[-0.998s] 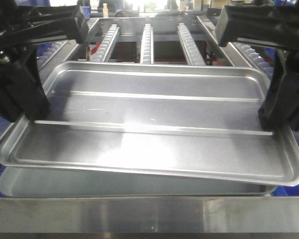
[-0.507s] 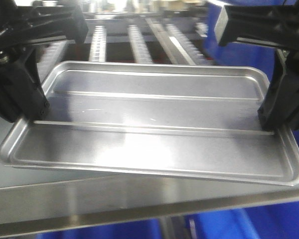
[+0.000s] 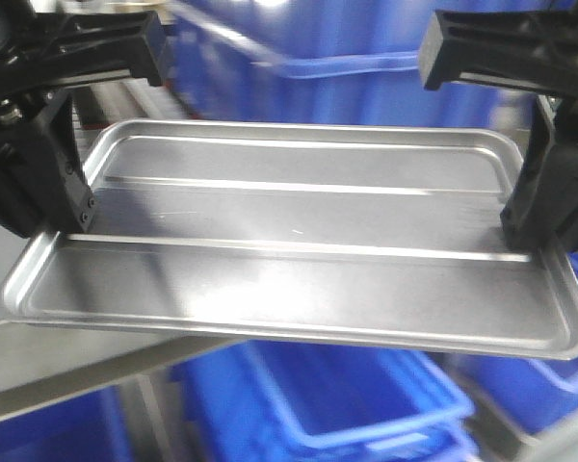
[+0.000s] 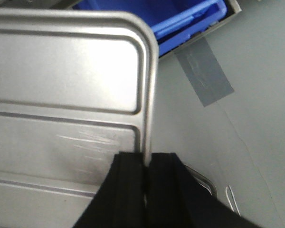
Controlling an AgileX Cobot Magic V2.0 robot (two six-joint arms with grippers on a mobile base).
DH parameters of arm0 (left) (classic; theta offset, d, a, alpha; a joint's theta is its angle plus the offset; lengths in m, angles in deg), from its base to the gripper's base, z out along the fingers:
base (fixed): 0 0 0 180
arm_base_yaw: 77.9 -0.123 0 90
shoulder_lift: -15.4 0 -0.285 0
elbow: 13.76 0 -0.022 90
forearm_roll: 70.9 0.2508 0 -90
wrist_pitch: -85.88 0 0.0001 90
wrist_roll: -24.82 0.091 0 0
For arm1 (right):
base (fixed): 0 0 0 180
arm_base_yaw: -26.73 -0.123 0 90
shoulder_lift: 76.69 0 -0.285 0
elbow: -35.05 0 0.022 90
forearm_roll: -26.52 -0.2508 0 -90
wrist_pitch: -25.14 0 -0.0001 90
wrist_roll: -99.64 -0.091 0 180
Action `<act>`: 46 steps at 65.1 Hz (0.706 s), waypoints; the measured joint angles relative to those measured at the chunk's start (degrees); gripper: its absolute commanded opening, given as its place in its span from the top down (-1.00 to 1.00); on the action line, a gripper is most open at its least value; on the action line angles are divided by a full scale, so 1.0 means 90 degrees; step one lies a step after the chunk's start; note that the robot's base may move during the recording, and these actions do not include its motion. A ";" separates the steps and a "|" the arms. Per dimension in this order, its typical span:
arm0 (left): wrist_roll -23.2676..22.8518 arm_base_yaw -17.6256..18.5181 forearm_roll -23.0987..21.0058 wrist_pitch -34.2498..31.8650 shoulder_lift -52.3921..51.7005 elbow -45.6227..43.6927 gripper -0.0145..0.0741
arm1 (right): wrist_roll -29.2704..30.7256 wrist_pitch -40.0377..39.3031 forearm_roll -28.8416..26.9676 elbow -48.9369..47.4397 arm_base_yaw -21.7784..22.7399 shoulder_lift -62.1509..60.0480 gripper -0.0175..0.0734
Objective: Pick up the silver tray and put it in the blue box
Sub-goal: 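Hold the tray level in both grippers while the base drives to the blue crates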
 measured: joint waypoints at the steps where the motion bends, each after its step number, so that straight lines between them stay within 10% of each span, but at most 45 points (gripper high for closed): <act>1: 0.0000 0.0000 0.0000 0.0000 0.0000 0.0000 0.69 | 0.0000 0.0000 0.0000 0.0000 0.0000 0.0000 0.46; 46: 0.0000 0.0000 -0.0003 0.0000 0.0000 0.0000 0.69 | 0.0000 0.0000 0.0000 0.0000 0.0000 0.0000 0.46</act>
